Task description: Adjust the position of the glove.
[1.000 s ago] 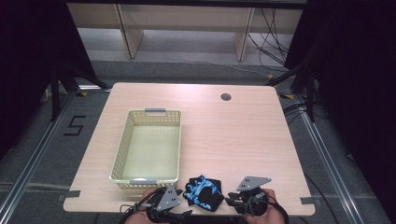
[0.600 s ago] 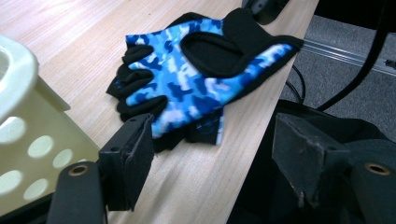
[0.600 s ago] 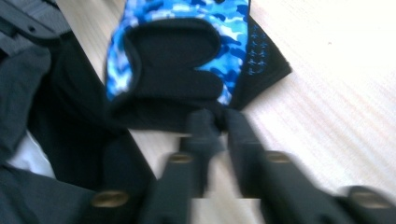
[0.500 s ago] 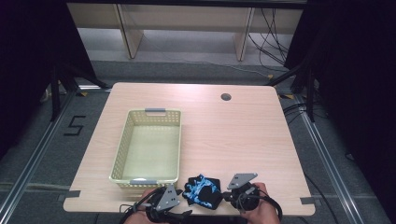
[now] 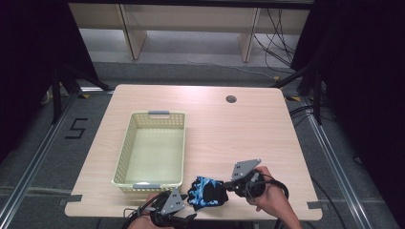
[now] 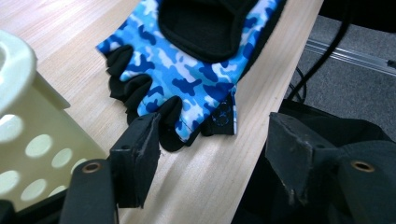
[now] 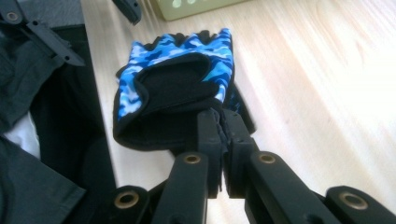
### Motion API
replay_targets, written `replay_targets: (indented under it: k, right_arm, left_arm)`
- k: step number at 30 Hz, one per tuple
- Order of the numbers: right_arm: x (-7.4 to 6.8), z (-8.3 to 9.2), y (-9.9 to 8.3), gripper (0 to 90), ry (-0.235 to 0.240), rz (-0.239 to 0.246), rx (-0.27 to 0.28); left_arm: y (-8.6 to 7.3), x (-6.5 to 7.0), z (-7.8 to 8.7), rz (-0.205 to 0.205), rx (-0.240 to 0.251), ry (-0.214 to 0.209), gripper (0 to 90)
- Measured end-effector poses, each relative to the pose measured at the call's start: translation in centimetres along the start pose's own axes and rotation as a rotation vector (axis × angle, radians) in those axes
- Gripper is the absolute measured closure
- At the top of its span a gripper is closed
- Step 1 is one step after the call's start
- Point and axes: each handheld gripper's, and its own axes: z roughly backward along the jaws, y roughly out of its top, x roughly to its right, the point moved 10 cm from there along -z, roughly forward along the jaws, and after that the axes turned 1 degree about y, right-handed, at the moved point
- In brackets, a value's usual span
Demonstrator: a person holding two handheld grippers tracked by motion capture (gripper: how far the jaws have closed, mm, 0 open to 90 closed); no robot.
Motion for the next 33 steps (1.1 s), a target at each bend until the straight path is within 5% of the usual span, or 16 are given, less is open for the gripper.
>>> replay_targets:
  k: [7, 18, 21, 22, 23, 24, 25, 26, 27, 28, 33]
  right_arm:
    - [2.5, -2.2, -0.3, 88.3, 0.098, 0.060, -0.073]
    - [2.9, -3.6, -1.5, 82.3, 0.078, -0.039, -0.047]
    - [2.4, -3.0, -1.7, 71.5, 0.036, -0.152, 0.005]
    - [2.4, -3.0, -1.7, 71.5, 0.036, -0.152, 0.005]
    - [2.3, -2.5, -2.1, 66.0, 0.007, -0.243, 0.019]
    - [2.3, -2.5, -2.1, 66.0, 0.007, -0.243, 0.019]
    - [2.3, -2.1, -2.3, 62.5, -0.027, -0.395, 0.073]
    - [2.1, -1.7, -2.7, 61.2, -0.021, -0.453, 0.071]
    - [2.1, -1.7, -2.7, 61.2, -0.021, -0.453, 0.071]
    - [1.7, -1.6, -3.1, 60.4, -0.002, -0.557, 0.110]
    - [1.0, -2.1, -3.6, 60.4, 0.014, -0.650, 0.139]
  left_arm:
    - [0.0, -0.1, -0.1, 0.004, 0.006, 0.015, 35.5]
    - [-0.1, 0.0, -0.6, 0.008, -0.006, 0.021, 36.3]
    - [-0.1, 0.3, -0.9, 0.003, -0.011, 0.026, 36.3]
    - [-0.1, 0.3, -0.9, 0.003, -0.011, 0.026, 36.4]
    - [-0.1, 0.3, -1.0, -0.006, -0.015, 0.031, 36.7]
    - [0.0, 0.5, -1.2, 0.007, -0.008, 0.025, 36.7]
    - [-0.1, 0.5, -1.2, -0.006, -0.025, 0.039, 37.1]
    - [0.0, 0.5, -1.4, -0.004, -0.020, 0.032, 37.2]
    - [0.0, 0.5, -1.4, -0.004, -0.020, 0.032, 37.2]
    - [0.0, 0.2, -1.4, -0.008, -0.017, 0.048, 37.3]
    - [0.0, -0.1, -1.6, -0.018, -0.027, 0.074, 38.4]
